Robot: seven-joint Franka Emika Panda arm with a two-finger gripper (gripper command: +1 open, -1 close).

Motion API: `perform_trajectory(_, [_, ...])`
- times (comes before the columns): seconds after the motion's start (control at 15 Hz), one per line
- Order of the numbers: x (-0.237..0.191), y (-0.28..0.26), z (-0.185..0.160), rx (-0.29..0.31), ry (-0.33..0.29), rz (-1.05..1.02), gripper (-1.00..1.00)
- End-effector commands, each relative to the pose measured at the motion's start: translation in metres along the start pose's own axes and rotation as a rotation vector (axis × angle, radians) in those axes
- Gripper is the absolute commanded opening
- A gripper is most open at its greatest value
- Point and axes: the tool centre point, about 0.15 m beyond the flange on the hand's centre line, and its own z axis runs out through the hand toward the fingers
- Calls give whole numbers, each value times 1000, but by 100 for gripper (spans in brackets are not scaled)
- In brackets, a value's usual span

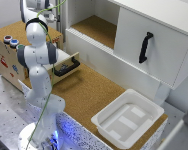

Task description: Turn on the blue led light

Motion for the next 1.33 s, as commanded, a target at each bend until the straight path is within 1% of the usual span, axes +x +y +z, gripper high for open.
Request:
perform_trajectory(0.0, [-18, 3, 13, 50, 107, 12, 100])
perform_trajectory(0.07, [-18, 3, 13, 50, 107, 12, 100])
perform_trajectory(0.13, [-1, -1, 0, -1, 5, 2, 100])
perform_trajectory(0.2, [-3, -3, 4, 9, -8, -23, 100])
perform_trajectory(0.27, [-2, -11, 5, 29, -45, -94, 100])
perform_trajectory(0.33, [-5, -20, -2, 4, -52, -137, 100])
perform_trajectory(0.47, [-13, -40, -10, -16, -82, -229, 100])
perform_trajectory(0.6, [-27, -67, -19, -66, -105, -284, 100])
perform_trajectory(0.67, [-31, -76, -22, -76, -115, -290, 100])
perform_trajectory(0.73, [-37, -91, -28, -119, -118, -300, 100])
perform_trajectory(0.8, [-41, -106, -32, -122, -121, -328, 100])
perform_trajectory(0.87, [-46, -124, -38, -160, -120, -366, 100])
perform_trajectory(1.0, [-57, -153, -36, -206, -96, -475, 100])
perform_trajectory(1.13, [-69, -176, -31, -199, -42, -598, 100])
perform_trajectory(1.27, [-70, -190, -21, -181, -11, -700, 100])
